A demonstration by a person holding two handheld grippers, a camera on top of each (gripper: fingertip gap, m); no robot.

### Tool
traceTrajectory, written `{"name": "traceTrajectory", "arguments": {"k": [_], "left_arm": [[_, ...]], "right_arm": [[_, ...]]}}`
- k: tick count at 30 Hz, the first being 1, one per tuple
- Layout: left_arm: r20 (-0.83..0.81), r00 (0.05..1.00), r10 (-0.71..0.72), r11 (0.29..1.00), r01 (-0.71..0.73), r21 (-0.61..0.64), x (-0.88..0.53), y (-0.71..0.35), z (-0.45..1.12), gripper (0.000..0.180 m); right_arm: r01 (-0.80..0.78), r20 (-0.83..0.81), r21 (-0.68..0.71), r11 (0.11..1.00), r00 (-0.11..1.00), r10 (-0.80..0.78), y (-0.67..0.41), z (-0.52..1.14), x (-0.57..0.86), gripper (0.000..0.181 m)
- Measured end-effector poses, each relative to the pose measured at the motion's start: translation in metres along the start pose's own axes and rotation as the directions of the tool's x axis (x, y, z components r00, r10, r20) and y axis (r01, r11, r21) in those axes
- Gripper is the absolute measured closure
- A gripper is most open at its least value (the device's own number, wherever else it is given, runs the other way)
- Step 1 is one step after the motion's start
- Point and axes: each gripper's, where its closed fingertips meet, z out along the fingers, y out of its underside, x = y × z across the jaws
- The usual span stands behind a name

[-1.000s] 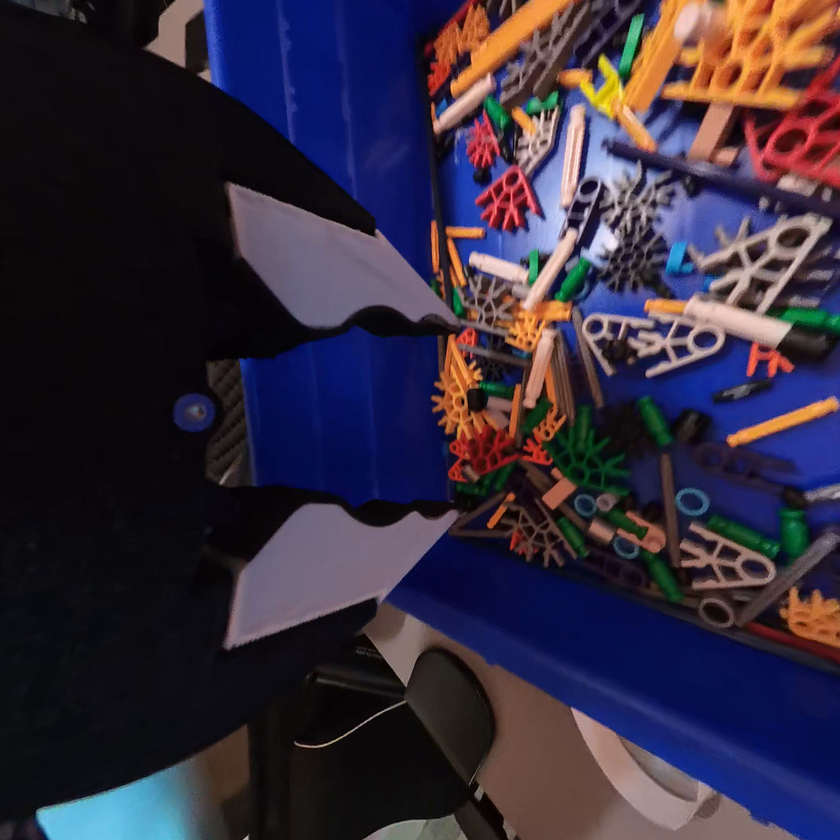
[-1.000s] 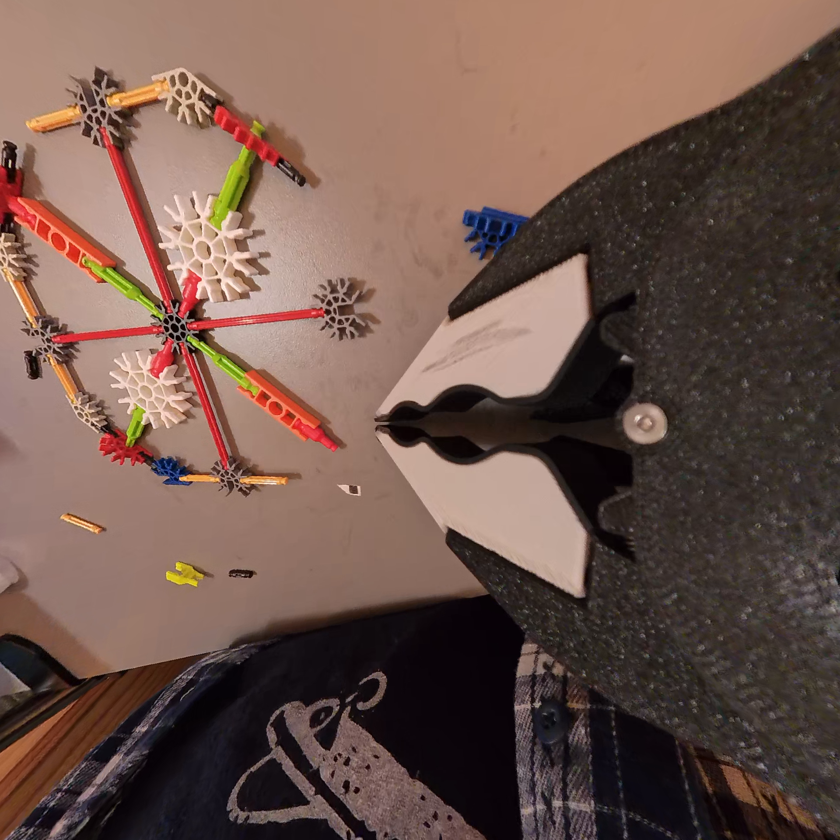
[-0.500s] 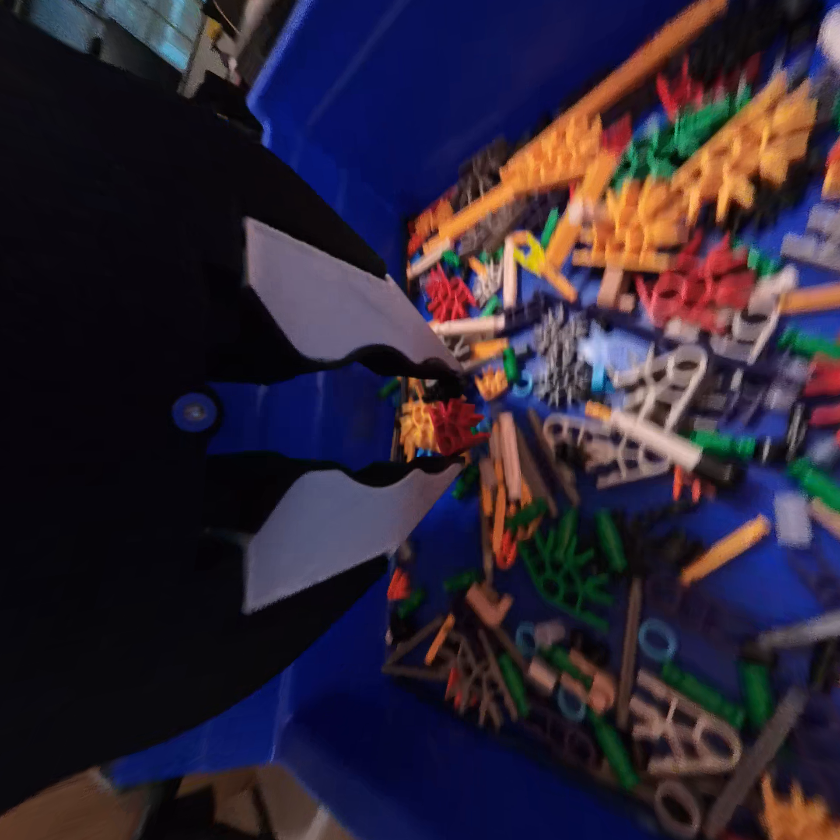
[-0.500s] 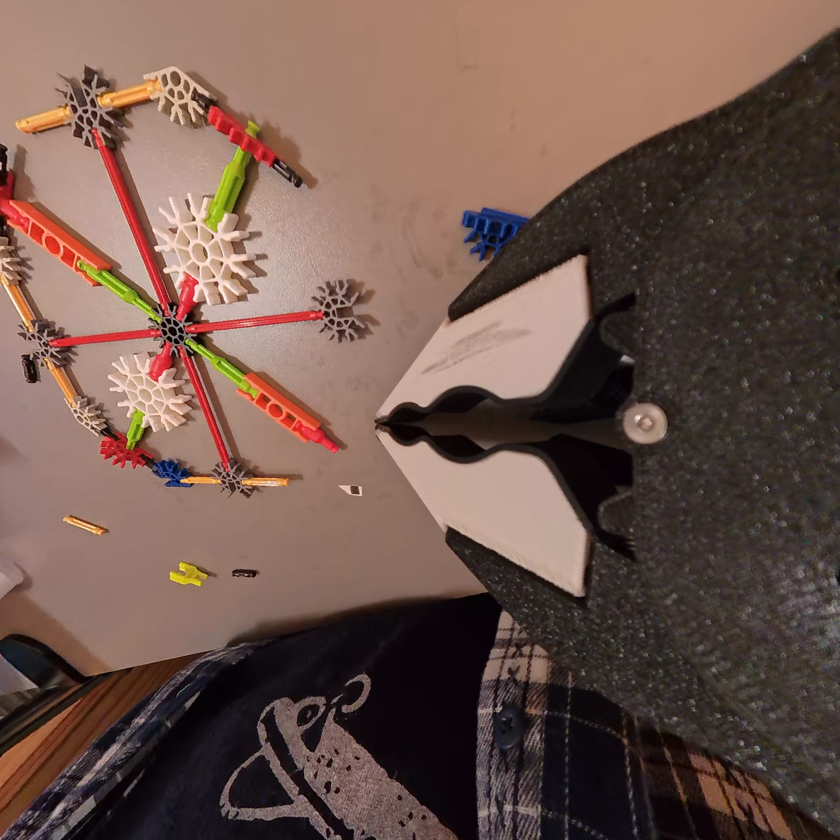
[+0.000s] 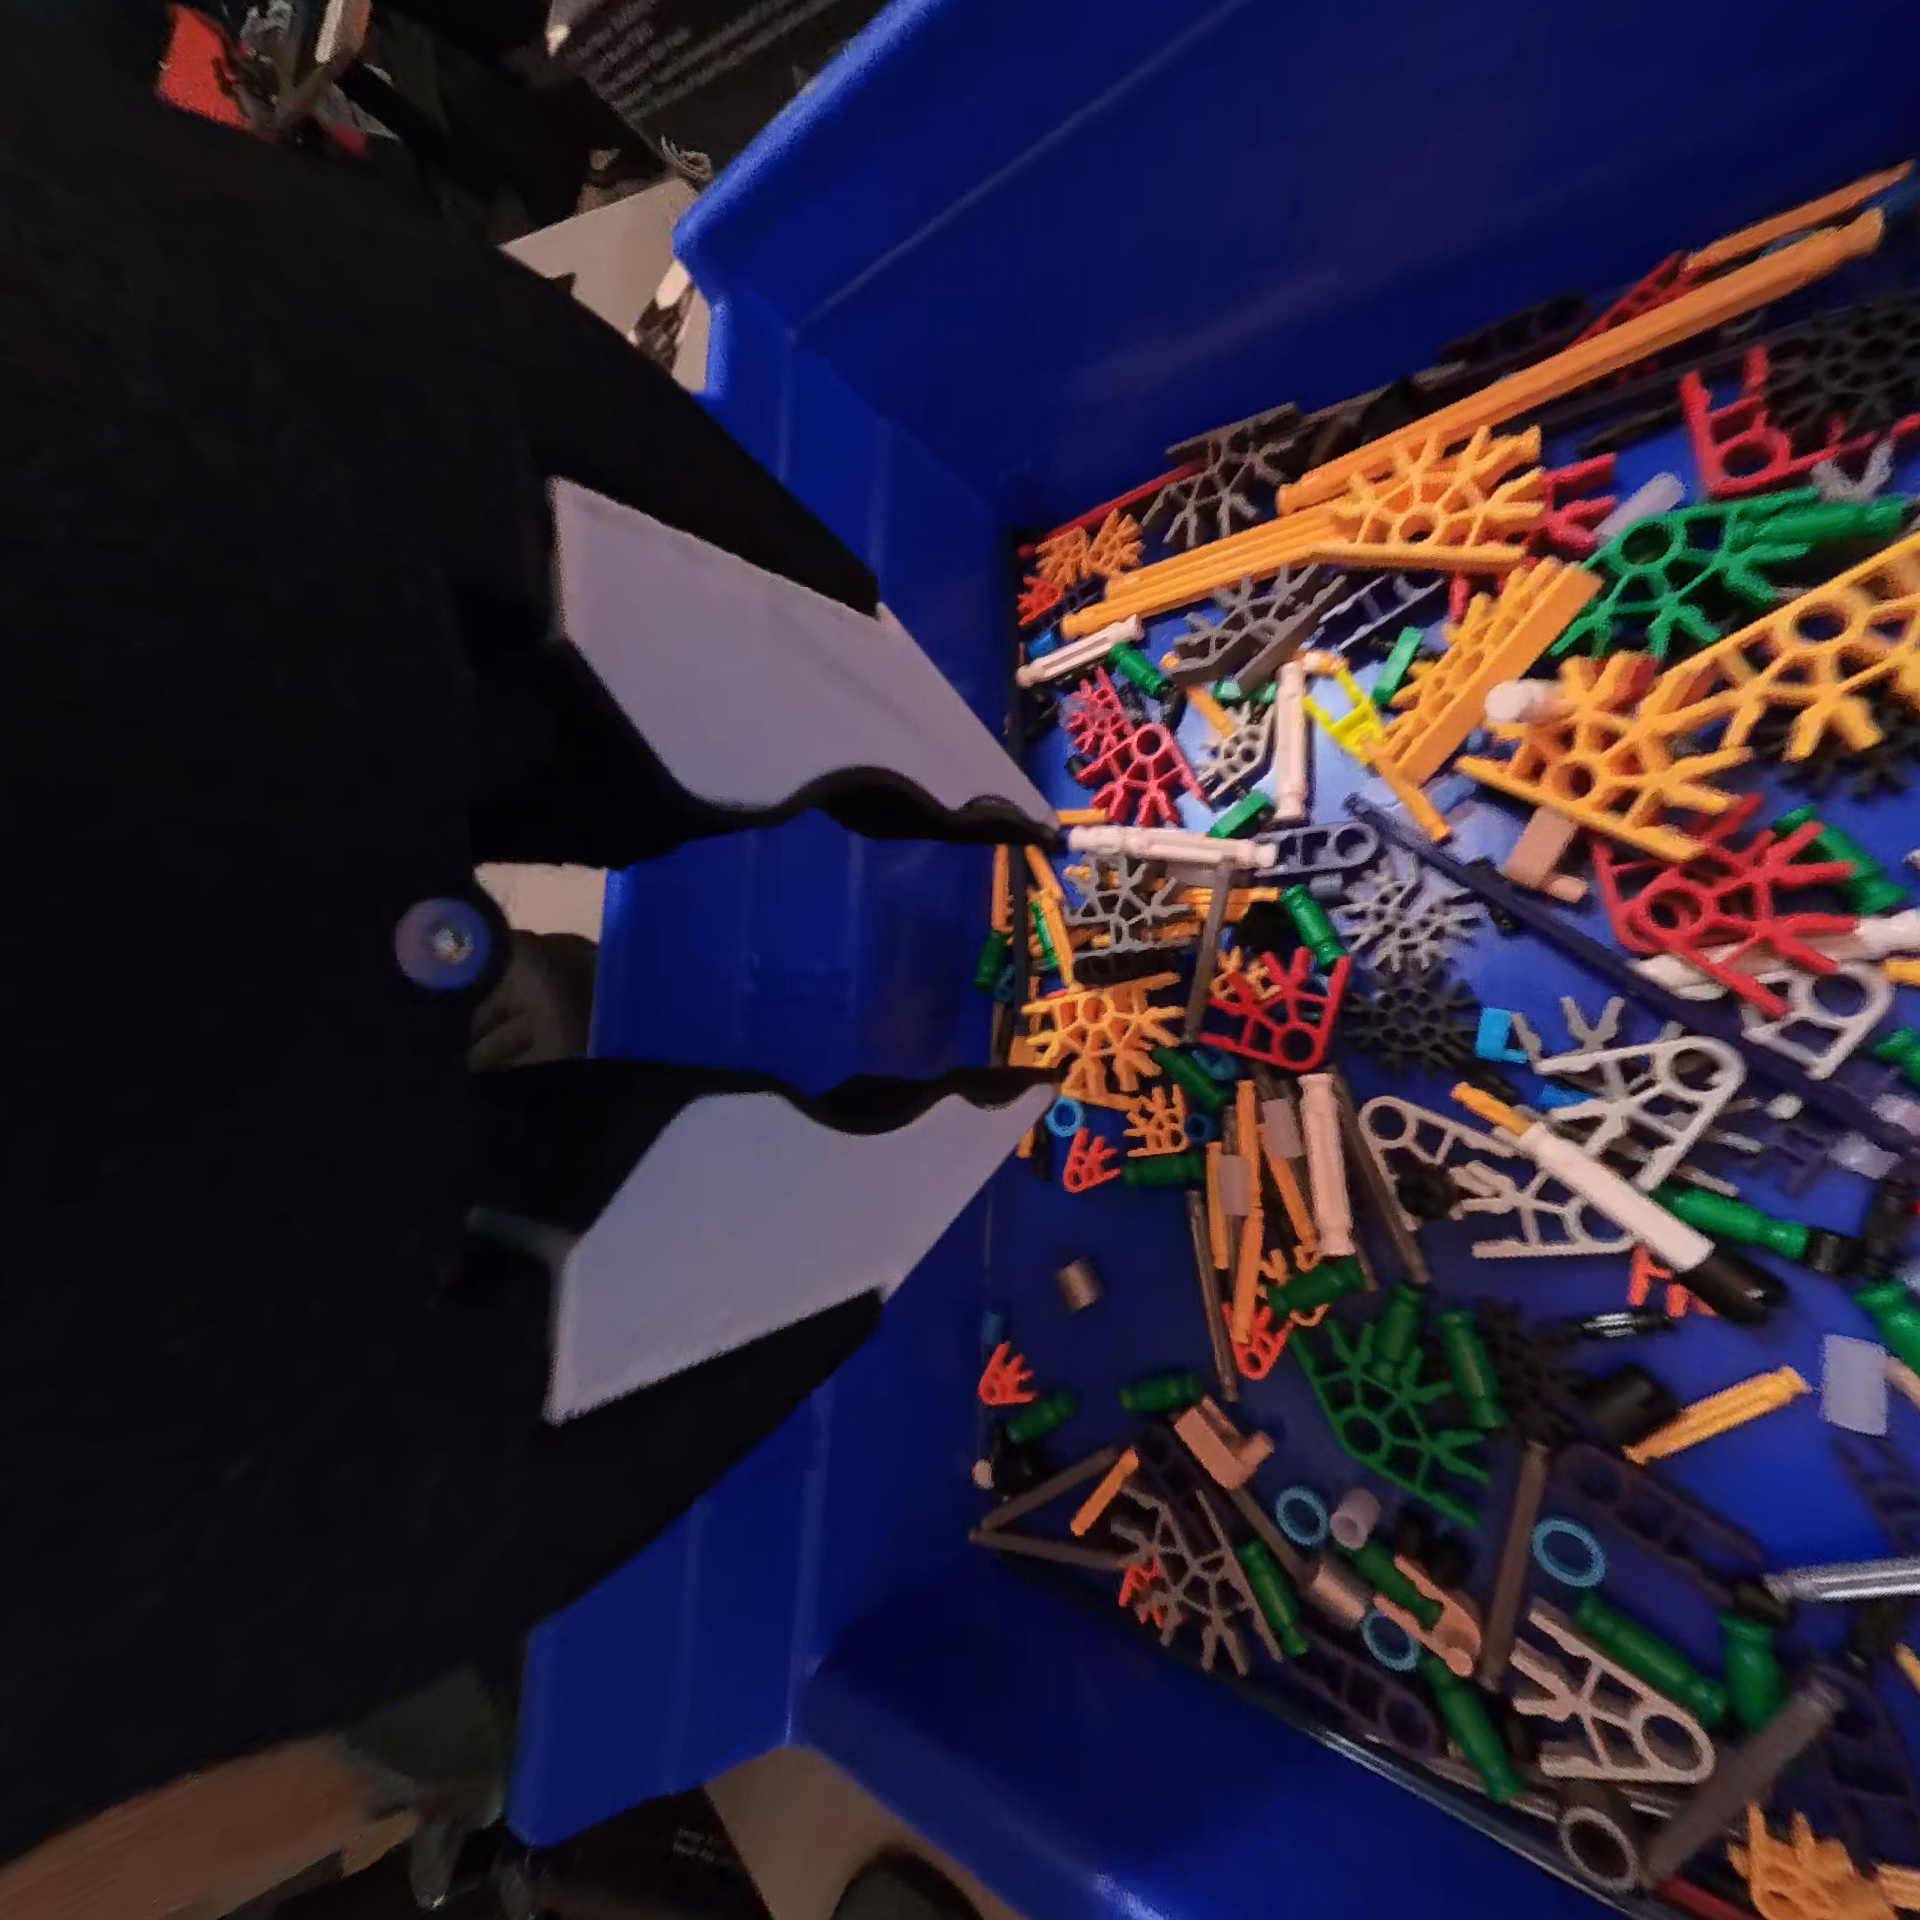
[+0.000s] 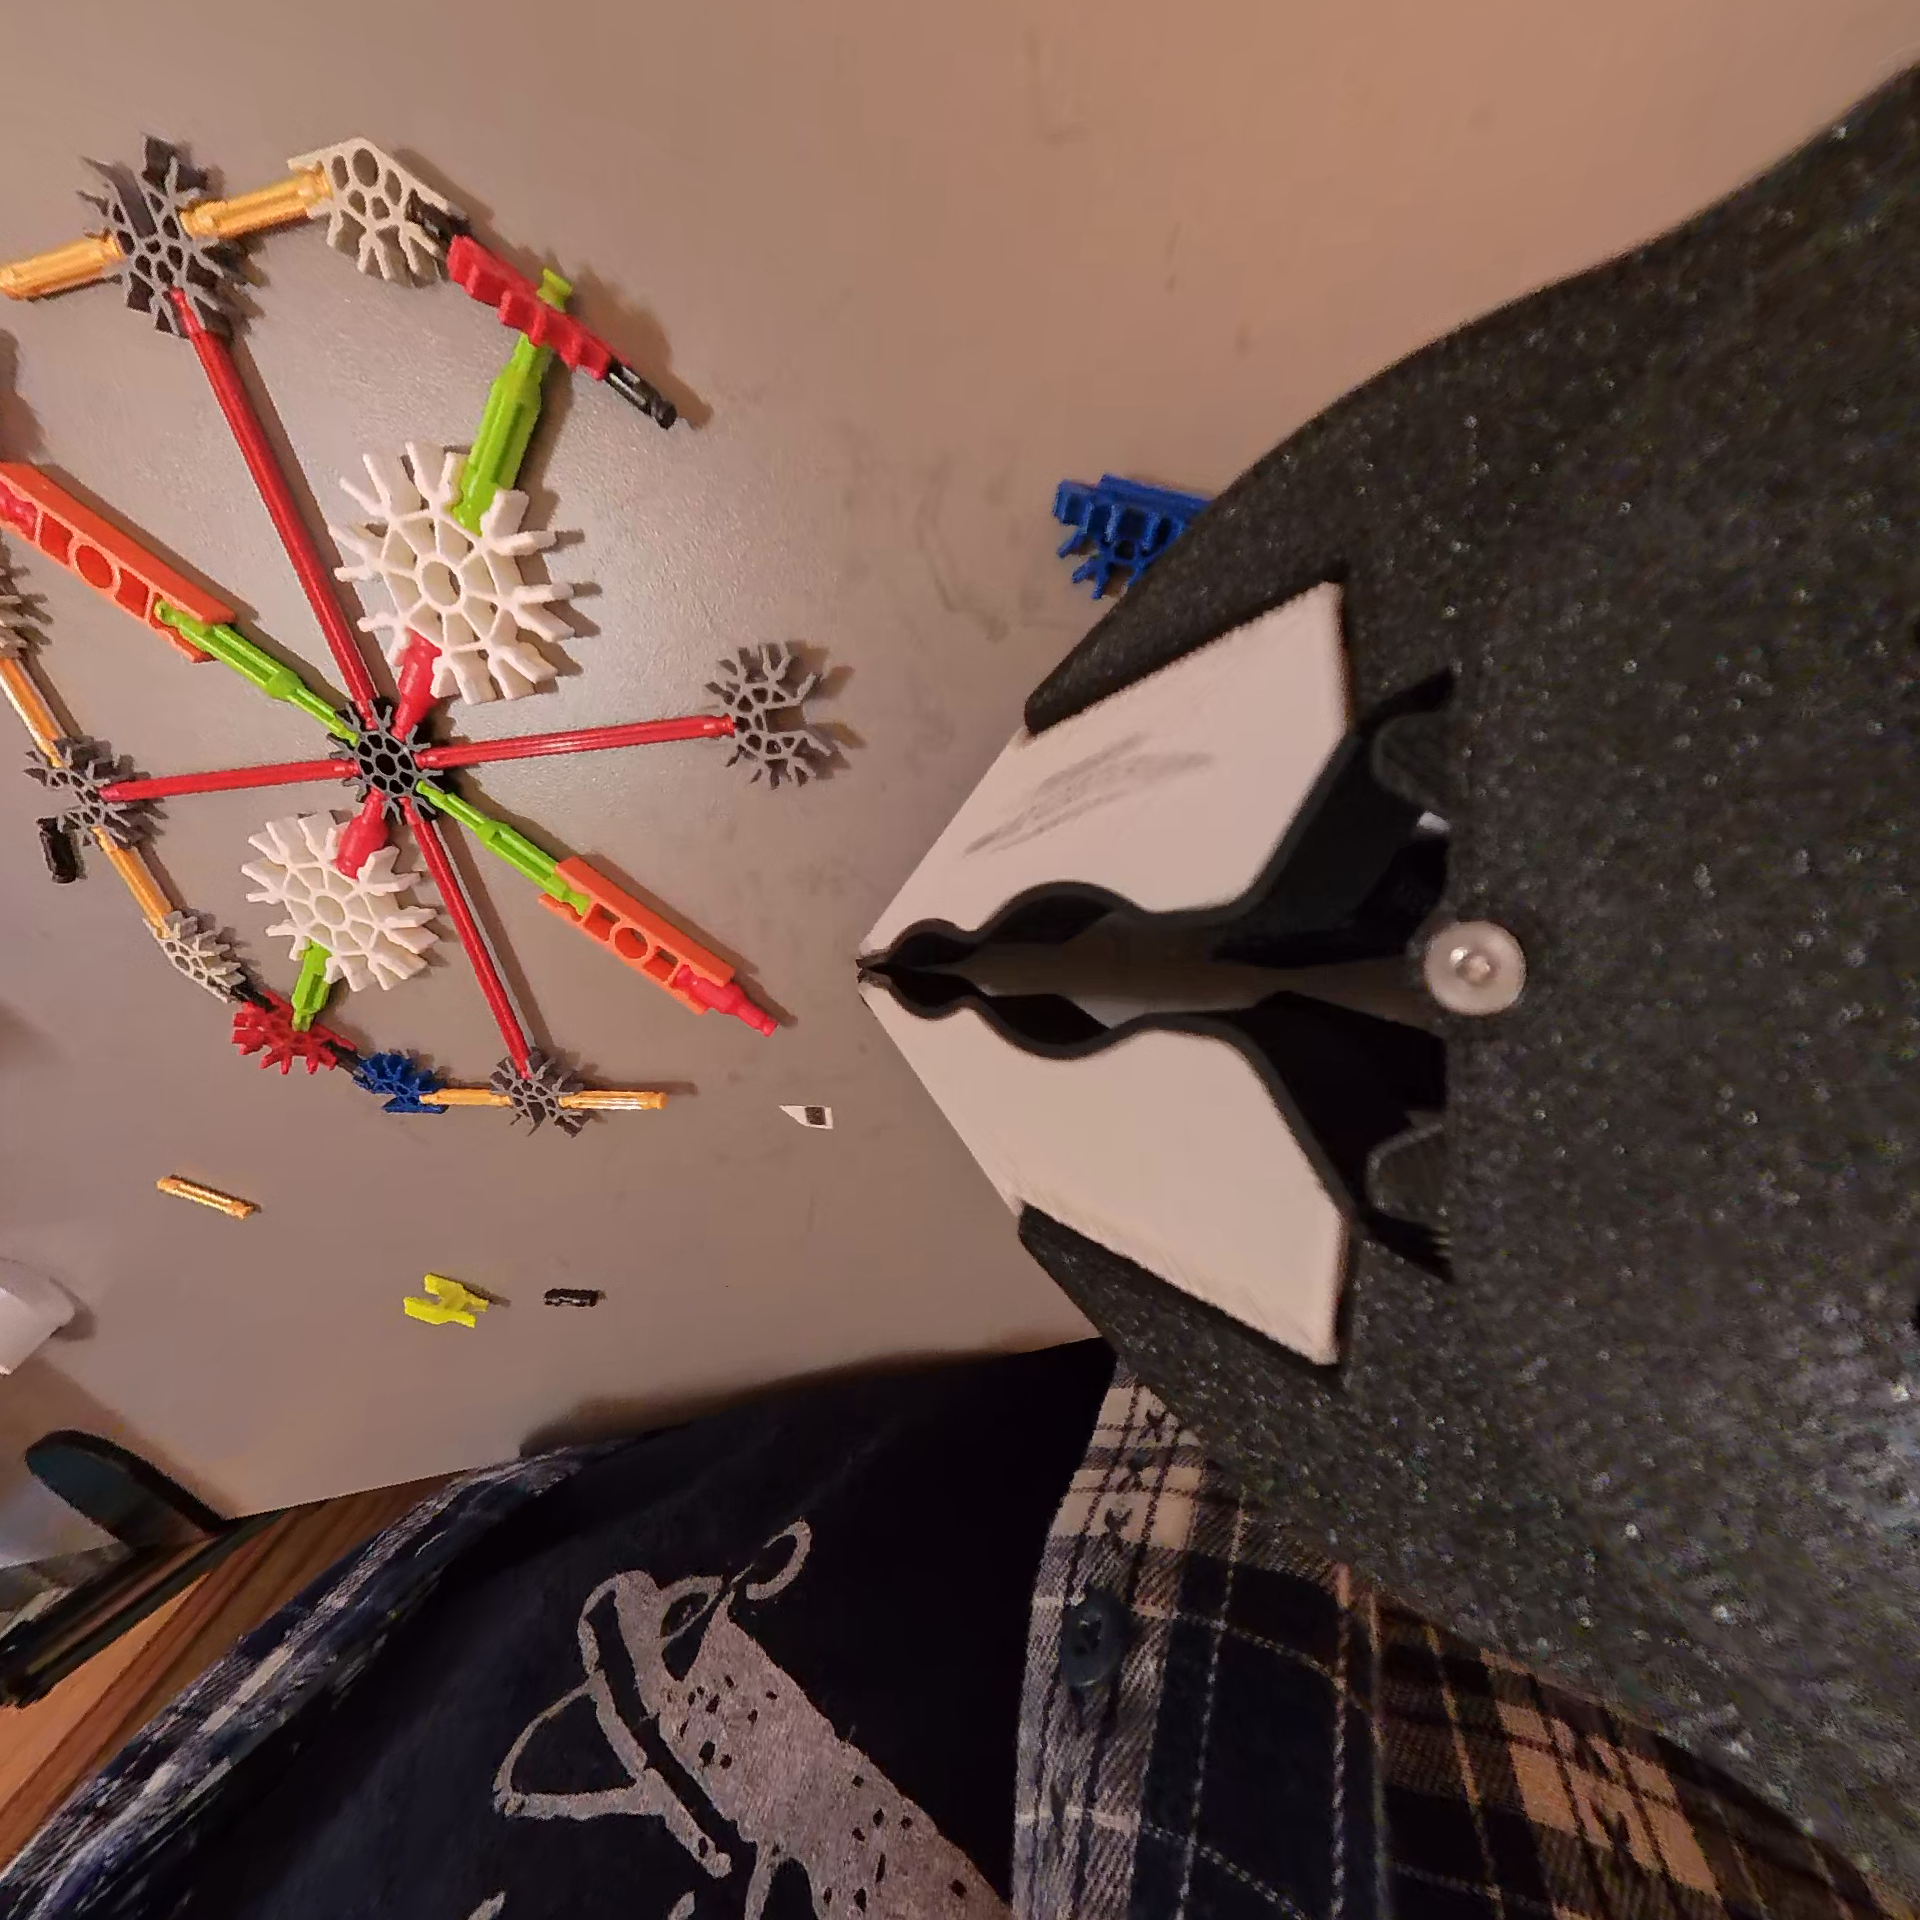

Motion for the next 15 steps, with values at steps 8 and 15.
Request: {"name": "traceTrajectory", "arguments": {"k": [8, 15], "left_arm": [[0.028, 0.999, -0.037, 0.944, 0.025, 0.329, -0.012, -0.085, -0.009, 0.136], [-0.003, 0.999, -0.051, 0.924, 0.048, 0.38, -0.022, -0.126, 0.012, 0.141]], "right_arm": [[-0.031, 0.03, -0.006, 0.999, 0.999, 0.031, 0.0, 0.0, 0.0, 0.181], [-0.037, 0.031, -0.006, 0.999, 0.999, 0.038, 0.0, 0.0, 0.0, 0.181]]}}
